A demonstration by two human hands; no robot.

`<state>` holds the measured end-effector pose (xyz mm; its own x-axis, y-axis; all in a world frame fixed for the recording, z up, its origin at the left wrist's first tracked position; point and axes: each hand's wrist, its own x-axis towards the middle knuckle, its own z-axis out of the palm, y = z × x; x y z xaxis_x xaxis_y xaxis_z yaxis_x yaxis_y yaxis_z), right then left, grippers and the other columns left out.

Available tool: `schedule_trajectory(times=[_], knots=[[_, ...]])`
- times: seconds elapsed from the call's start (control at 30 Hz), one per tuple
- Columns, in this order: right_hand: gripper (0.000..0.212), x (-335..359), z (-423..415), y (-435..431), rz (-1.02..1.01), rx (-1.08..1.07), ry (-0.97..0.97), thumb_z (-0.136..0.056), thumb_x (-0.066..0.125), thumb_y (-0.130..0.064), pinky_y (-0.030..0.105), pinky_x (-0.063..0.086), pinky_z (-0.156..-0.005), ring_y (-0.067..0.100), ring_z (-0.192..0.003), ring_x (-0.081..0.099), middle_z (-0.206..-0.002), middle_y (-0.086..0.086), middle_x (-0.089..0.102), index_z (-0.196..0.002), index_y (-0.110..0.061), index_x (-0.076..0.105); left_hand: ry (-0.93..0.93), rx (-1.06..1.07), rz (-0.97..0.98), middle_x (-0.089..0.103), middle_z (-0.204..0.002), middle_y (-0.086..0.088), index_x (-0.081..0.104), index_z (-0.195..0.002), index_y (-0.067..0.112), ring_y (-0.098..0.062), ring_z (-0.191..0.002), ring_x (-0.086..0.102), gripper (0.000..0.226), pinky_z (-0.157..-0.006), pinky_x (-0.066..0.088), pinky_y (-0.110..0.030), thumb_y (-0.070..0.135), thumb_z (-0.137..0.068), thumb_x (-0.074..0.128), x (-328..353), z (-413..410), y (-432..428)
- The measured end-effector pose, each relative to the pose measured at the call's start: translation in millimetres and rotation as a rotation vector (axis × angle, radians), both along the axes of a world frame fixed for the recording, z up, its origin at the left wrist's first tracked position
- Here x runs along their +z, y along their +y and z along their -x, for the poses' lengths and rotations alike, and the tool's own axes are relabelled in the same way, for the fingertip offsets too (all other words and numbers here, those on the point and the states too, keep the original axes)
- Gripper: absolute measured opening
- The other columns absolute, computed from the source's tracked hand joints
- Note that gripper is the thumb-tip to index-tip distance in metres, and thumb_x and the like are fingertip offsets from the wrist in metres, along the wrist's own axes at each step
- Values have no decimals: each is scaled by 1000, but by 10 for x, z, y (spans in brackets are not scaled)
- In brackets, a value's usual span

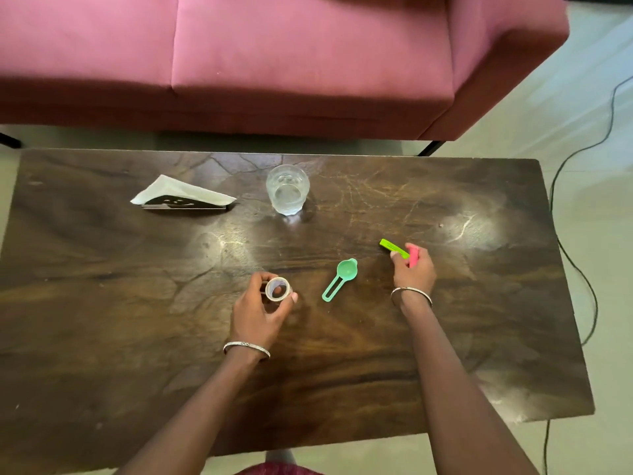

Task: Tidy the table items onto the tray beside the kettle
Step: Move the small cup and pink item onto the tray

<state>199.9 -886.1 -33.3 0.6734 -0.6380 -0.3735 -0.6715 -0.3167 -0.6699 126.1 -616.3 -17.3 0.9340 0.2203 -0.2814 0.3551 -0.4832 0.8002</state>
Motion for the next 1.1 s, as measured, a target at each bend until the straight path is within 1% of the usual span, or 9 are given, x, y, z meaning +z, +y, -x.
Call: schedule_trajectory(times=[0.1, 0.2, 0.3, 0.37, 0.47, 0.6, 0.8, 0.93, 1.1], knots=[[16, 298, 172, 310, -612, -264, -81, -96, 52, -4, 24, 53, -52, 14, -56, 58, -78, 6, 61, -103, -12, 64, 6, 44, 21, 66, -78, 25, 50, -89, 42, 10, -77, 62, 38, -60, 44, -4, 37, -70, 82, 164, 84, 233], [28, 641, 382, 743, -922, -256, -45, -96, 43, 5, 25, 58, -61, 16, -66, 68, -88, 12, 69, -115, -5, 61, -13, 83, 37, 66, -84, 31, 52, -89, 47, 12, -77, 63, 38, -58, 43, -1, 36, -70, 83, 371, 187, 546], [28, 900, 578, 1250, -1069, -182, -42, -96, 49, 6, 29, 60, -77, 21, -85, 73, -106, 16, 71, -121, -3, 58, -17, 133, 61, 68, -84, 26, 57, -92, 37, 5, -77, 65, 36, -63, 53, -16, 40, -68, 84, 546, 304, 907], [30, 1029, 677, 1647, -1116, -156, -36, -94, 55, 3, 34, 59, -86, 24, -95, 73, -115, 17, 70, -123, -3, 55, -30, 179, 65, 69, -85, 19, 61, -91, 37, 2, -79, 66, 35, -63, 52, -16, 39, -66, 85, 658, 391, 1206], [30, 1181, 778, 2282, -1190, -151, -14, -95, 55, 2, 35, 63, -79, 24, -93, 75, -114, 20, 70, -125, 4, 52, -58, 242, 70, 66, -93, 11, 67, -97, 38, -4, -82, 66, 39, -58, 47, -6, 30, -65, 87, 797, 537, 1700], [19, 1351, 902, 3225, -1241, -140, 53, -95, 57, -1, 36, 64, -75, 26, -82, 76, -101, 22, 73, -113, 4, 57, -54, 296, 17, 65, -94, 0, 72, -111, 22, -10, -82, 64, 46, -74, 53, -20, 22, -68, 87, 973, 786, 2540], [2, 1348, 1099, 4772, -1155, -22, 220, -88, 68, -6, 25, 61, -59, 14, -62, 70, -73, 5, 73, -90, -6, 67, -13, 498, -20, 71, -103, -1, 68, -110, 17, -19, -95, 67, 44, -85, 56, -42, 22, -69, 86, 1095, 1174, 4044], [7, 1231, 1233, 5799, -1082, 52, 261, -87, 71, -7, 15, 49, -47, 8, -50, 58, -61, 4, 69, -82, -6, 66, 37, 634, -95, 74, -93, -3, 67, -102, 16, -21, -87, 70, 37, -80, 56, -43, 23, -70, 84, 1016, 1399, 4934], [9, 1048, 1313, 6843, -946, 298, 305, -84, 72, 2, 15, 45, -43, 12, -49, 54, -72, 15, 62, -90, 4, 65, 125, 651, -270, 73, -96, -8, 65, -102, 16, -32, -91, 68, 31, -78, 53, -36, 25, -75, 79, 800, 1427, 5750]])
